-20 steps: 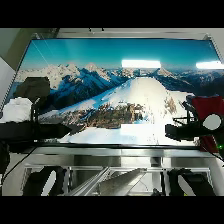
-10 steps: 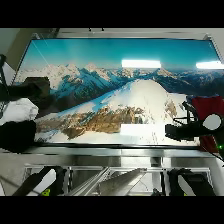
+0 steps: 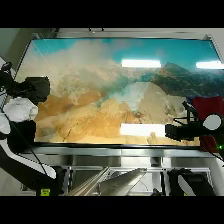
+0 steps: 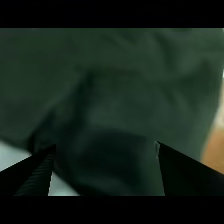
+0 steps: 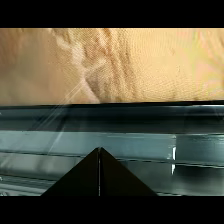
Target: Fold the shirts.
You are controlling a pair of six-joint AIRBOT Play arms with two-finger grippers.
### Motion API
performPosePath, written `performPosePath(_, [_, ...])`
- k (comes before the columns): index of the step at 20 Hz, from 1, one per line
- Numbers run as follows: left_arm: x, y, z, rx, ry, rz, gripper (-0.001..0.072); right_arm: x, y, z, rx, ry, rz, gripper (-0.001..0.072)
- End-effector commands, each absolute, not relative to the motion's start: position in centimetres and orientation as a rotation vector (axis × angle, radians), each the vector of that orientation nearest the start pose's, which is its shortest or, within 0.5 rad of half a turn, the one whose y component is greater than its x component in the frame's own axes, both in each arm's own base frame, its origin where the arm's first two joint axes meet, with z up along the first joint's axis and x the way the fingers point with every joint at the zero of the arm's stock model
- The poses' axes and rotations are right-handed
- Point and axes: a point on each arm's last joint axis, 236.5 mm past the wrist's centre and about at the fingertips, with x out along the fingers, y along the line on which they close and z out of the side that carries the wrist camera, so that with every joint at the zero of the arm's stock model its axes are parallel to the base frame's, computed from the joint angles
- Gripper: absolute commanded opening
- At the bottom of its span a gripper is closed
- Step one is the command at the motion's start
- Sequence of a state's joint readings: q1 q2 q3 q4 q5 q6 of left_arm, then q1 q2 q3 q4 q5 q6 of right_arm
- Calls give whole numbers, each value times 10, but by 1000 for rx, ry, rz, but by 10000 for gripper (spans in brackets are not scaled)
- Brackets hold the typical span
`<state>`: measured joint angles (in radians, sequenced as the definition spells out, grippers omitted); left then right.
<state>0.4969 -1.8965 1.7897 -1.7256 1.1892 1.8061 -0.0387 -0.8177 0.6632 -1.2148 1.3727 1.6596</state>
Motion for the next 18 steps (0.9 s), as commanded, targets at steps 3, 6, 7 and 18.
performPosePath(3, [498, 231, -113, -309, 1310, 206, 448, 206, 73, -14, 422, 1510, 128, 21])
performPosePath(6, [495, 216, -100, -311, 1362, 162, 18, 207, 73, -14, 422, 1506, 127, 21])
performPosePath(7, [499, 207, -86, -307, 1362, 138, 18, 207, 73, -14, 422, 1506, 127, 21])
performPosePath(18, [436, -117, 169, -115, 1062, -543, 19, 217, 72, -14, 427, 1463, 121, 21])
